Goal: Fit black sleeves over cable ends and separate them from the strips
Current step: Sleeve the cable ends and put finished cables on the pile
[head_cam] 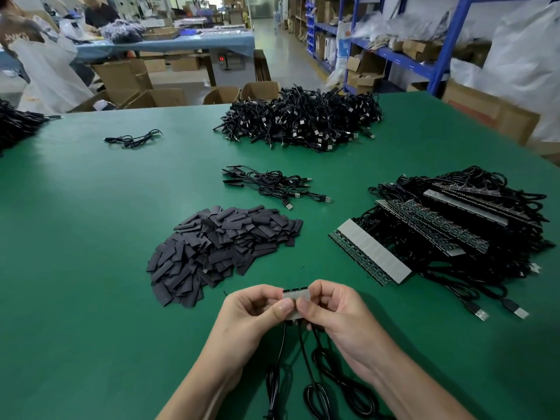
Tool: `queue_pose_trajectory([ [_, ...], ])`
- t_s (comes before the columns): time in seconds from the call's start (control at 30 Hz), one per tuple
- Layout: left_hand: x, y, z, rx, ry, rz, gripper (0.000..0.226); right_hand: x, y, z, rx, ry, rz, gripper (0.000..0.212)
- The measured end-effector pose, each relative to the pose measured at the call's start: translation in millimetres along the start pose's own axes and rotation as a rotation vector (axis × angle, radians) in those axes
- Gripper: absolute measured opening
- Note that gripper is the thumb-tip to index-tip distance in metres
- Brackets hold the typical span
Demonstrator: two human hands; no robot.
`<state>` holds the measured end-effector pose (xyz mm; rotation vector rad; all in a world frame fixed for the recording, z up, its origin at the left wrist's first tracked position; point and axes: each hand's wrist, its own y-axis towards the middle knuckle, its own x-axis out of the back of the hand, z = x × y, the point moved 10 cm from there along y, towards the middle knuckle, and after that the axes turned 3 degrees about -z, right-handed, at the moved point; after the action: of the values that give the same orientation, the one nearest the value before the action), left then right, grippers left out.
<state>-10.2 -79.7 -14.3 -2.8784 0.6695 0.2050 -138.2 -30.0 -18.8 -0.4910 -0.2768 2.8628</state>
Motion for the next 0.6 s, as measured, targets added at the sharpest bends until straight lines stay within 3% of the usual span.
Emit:
queue_pose_trajectory([
  [0.1,-6.2,-1.2,1.5,0.013,-0.056,0.051,0.021,-4.0,-0.1,-0.9,0.004,0.037,0.052,0.01],
  [0.3,0.6,-0.1,-0.3,-0.011,-0.036,-0.003,0.028,-0.7,1.4,3.5,0.039,0.022,0.019,0.012],
  [0.43,14.8,-3.1,-14.7,-0.137,0.045,-0.095,0.02,19.8,1.5,14.8,0.152,-0.419,-0.115,0.009],
  [0.53,17.8,-4.8,-27.1,-0.276,0.148,-0.136,0.01,15.5,-4.8,26.8,0.317,-0.868,-0.143,0.025],
  [0.6,16.2,-6.2,-34.9,-0.387,0.277,-0.171,0.008,4.0,-9.4,35.7,0.459,-1.004,-0.123,0.035],
])
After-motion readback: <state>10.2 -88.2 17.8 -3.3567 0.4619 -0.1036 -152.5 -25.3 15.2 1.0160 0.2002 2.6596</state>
